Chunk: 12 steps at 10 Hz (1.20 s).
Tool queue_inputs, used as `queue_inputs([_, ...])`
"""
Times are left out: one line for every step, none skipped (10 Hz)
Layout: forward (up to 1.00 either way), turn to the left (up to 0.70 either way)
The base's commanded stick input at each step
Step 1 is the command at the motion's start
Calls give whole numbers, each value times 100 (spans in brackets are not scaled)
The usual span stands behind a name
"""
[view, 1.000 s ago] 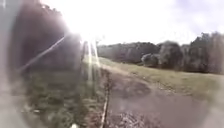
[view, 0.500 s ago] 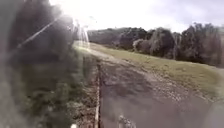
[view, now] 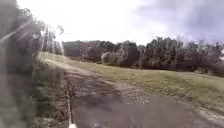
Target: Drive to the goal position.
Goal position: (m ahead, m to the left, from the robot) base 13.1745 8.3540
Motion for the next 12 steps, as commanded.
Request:
queue_inputs([0, 0])
queue_inputs([0, 0])
queue_inputs([0, 0])
queue_inputs([0, 0])
queue_inputs([0, 32])
queue_inputs([0, 85])
queue_inputs([0, 85])
queue_inputs([0, 85])
queue_inputs([0, 85])
queue_inputs([0, 85])
queue_inputs([0, 85])
queue_inputs([0, 85])
